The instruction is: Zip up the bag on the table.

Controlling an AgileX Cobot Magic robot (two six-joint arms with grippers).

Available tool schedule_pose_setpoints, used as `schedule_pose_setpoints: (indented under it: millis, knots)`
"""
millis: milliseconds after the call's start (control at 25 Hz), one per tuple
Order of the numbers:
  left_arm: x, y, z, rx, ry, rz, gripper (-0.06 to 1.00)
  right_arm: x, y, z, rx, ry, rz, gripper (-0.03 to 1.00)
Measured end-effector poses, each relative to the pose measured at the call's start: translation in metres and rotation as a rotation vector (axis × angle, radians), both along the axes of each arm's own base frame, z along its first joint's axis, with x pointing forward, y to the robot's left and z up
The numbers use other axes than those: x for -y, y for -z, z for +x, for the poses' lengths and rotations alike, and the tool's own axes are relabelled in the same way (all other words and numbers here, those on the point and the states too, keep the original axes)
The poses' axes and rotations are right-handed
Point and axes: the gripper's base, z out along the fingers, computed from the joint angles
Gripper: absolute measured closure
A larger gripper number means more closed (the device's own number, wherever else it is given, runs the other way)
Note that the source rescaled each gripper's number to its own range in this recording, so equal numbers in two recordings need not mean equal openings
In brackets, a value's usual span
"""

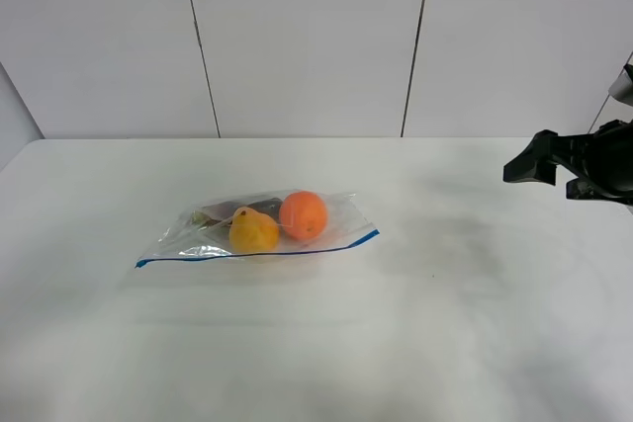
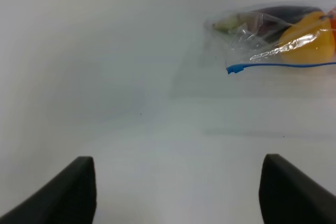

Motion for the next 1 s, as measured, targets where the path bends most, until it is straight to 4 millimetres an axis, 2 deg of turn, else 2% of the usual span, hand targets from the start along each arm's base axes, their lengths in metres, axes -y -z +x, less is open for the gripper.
schedule_pose_setpoints:
  millis: [200, 600, 760, 1000]
  knots:
    - [0.0, 0.0, 0.0, 0.0, 0.004, 0.007, 0.23, 0.001, -0.006, -0.008, -0.002, -0.046, -0.068, -0.03]
    - [0.0, 0.0, 0.0, 0.0, 0.011, 0.021, 0.23, 0.004, -0.022, -0.021, 0.019, 0.0, -0.123, -0.03]
    - [0.0, 0.0, 0.0, 0.0, 0.011, 0.021, 0.23, 0.002, -0.038, -0.031, 0.079, 0.004, -0.148, -0.03]
    - [0.0, 0.0, 0.0, 0.0, 0.011, 0.021, 0.23, 0.003, -0.068, -0.058, 0.178, 0.05, -0.237, -0.03]
